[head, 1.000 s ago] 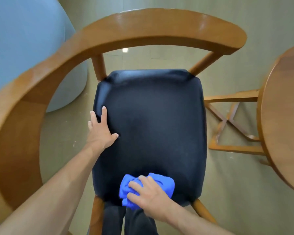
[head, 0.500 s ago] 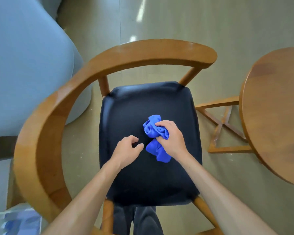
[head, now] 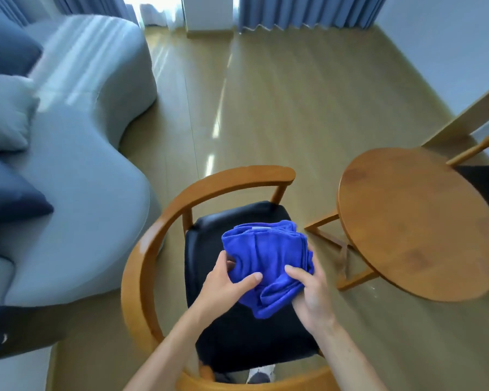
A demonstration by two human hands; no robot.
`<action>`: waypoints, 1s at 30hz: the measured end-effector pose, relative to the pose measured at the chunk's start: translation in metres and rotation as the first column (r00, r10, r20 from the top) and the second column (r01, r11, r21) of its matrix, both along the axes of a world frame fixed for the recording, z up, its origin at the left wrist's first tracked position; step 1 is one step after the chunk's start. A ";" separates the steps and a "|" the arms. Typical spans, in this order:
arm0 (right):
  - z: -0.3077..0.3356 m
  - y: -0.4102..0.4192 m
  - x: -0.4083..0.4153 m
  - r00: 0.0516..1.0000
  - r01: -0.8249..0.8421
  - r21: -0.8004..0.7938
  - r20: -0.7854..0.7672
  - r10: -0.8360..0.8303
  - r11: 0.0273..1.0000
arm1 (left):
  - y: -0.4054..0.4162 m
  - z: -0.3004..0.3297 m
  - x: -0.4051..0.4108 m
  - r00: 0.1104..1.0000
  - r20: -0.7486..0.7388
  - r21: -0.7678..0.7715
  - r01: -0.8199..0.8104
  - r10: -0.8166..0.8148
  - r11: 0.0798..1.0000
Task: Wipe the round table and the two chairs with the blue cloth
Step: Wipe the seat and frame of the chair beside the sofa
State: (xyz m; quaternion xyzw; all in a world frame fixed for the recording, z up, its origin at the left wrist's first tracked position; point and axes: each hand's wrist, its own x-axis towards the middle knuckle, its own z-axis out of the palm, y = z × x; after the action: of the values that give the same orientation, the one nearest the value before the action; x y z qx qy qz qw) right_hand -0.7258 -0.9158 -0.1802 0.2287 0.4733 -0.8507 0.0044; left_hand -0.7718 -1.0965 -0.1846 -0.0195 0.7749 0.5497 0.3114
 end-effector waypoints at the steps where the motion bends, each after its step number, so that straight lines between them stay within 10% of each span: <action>1: 0.011 0.000 0.003 1.000 -0.001 -0.005 -0.006 0.001 1.000 | -0.001 0.010 0.000 0.999 0.007 0.038 -0.034 0.034 0.999; 11: 0.095 0.038 0.024 0.981 -0.185 0.316 0.009 0.192 0.930 | 0.016 0.097 0.013 0.985 -0.166 0.049 0.059 -0.050 0.997; 16: 0.113 0.083 0.043 0.952 -0.291 0.418 0.043 0.302 0.860 | 0.047 0.129 0.038 0.909 -0.366 -0.181 0.139 -0.198 0.974; 30: 0.208 0.137 0.083 0.689 -0.368 0.874 0.027 0.724 0.317 | 0.097 0.222 0.092 0.551 -0.521 -0.672 0.207 -0.652 0.711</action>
State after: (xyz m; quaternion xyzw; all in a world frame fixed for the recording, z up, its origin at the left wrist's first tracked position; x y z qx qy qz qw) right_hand -0.6433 -0.7789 0.0276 -0.1420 0.8540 -0.4903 0.1006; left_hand -0.6797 -0.9998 0.0371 0.3148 0.9297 0.1700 0.0874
